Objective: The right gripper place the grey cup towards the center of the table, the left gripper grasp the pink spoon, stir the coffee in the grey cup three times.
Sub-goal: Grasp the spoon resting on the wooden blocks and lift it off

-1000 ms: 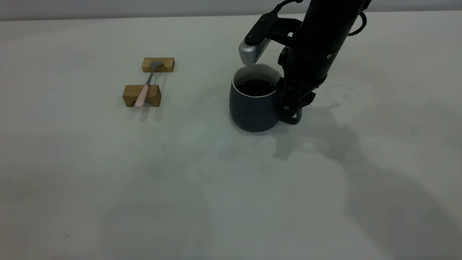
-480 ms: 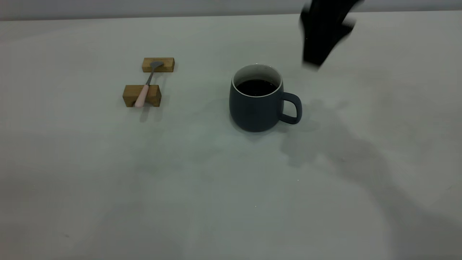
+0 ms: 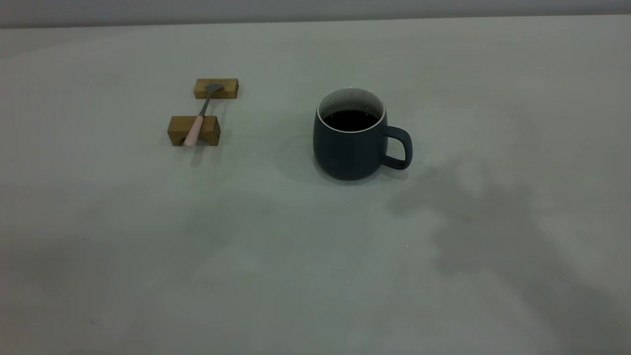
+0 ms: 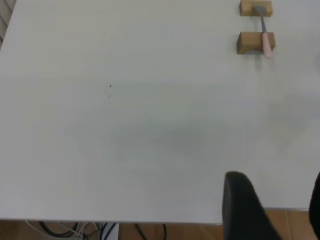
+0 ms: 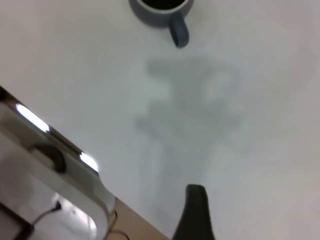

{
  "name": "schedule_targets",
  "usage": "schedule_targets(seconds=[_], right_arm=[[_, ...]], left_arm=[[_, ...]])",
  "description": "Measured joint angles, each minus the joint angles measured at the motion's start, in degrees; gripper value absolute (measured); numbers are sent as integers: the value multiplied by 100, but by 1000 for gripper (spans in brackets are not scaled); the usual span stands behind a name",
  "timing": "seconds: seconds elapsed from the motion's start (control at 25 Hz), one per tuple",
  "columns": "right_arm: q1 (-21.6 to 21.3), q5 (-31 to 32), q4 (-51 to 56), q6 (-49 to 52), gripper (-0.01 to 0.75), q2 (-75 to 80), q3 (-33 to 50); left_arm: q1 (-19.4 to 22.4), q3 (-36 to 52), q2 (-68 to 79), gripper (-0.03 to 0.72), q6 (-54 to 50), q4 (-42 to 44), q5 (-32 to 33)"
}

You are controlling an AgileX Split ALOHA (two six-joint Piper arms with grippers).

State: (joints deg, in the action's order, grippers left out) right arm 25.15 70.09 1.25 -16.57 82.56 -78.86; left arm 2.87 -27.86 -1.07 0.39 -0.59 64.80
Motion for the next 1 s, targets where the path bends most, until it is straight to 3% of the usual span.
schedule_targets(seconds=[0.2,0.52,0.72,1.0], right_arm=[[0,27,-47,711,700,-1288,895],[-48,80,6,1144,700,-4223,3137],[-738,80,57,1189,689,-6073,4062],[-1882,-163,177,1247,676,-7331,4708]], left_arm=[[0,0,0,402,0,0,0],[0,0,0,402,0,0,0],[0,0,0,402,0,0,0],[0,0,0,402,0,0,0]])
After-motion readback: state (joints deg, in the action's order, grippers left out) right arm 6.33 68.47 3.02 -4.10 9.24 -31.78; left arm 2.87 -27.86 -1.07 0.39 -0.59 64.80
